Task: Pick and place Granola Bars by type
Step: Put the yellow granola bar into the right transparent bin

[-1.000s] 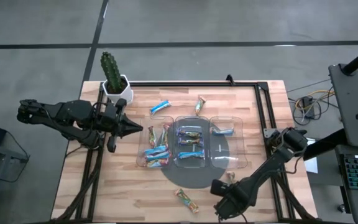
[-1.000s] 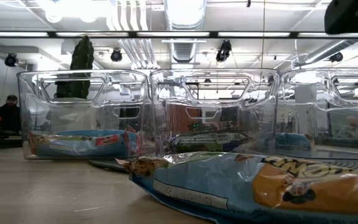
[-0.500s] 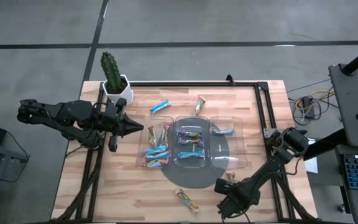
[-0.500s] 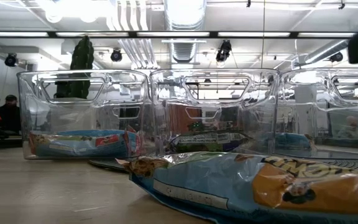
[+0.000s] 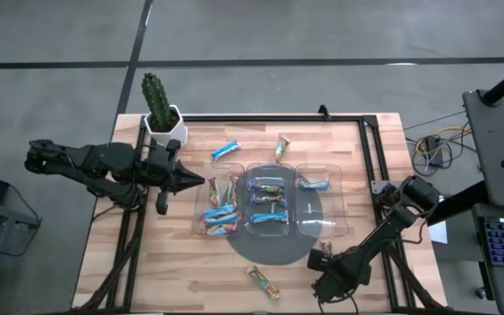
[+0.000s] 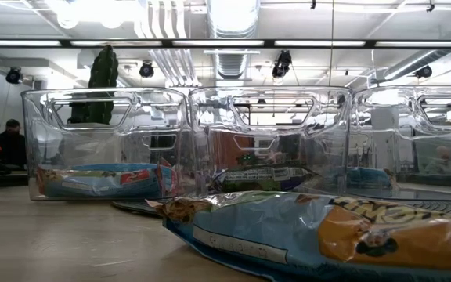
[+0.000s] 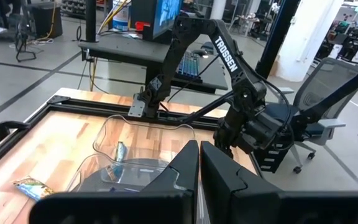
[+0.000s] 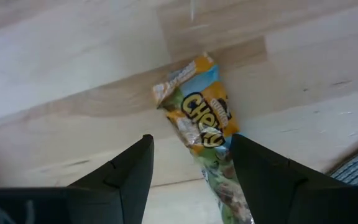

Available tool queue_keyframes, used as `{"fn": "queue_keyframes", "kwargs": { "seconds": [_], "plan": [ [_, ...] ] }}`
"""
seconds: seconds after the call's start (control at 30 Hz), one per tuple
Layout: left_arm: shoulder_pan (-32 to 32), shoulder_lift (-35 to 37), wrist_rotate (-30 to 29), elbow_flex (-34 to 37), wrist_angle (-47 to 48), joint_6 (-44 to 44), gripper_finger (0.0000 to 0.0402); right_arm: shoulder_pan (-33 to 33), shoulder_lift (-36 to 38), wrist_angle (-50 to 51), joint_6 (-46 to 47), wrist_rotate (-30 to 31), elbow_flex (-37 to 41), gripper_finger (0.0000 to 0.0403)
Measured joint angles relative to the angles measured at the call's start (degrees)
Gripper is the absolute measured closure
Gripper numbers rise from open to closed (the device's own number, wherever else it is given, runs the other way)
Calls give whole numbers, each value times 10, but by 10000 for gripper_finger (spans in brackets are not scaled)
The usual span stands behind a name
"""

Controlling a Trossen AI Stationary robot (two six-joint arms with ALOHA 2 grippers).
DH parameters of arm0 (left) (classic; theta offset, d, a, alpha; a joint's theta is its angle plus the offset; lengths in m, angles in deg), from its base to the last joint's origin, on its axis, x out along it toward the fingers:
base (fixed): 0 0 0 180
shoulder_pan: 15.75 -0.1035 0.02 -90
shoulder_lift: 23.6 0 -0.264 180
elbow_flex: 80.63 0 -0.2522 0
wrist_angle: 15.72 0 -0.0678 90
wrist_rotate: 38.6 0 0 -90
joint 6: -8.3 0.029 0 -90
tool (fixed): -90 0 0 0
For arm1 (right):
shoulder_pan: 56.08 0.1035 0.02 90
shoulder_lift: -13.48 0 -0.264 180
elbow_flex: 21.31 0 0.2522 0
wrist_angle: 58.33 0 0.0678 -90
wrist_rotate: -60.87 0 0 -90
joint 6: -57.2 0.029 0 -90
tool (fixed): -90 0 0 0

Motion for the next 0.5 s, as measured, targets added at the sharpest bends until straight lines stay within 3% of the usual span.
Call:
{"fn": "queue_keyframes", "kwargs": {
  "seconds": [0.5],
  "plan": [
    [0, -5, 0, 0, 0, -1, 401, 0, 4, -99, 22, 0, 48, 197]
  ]
}}
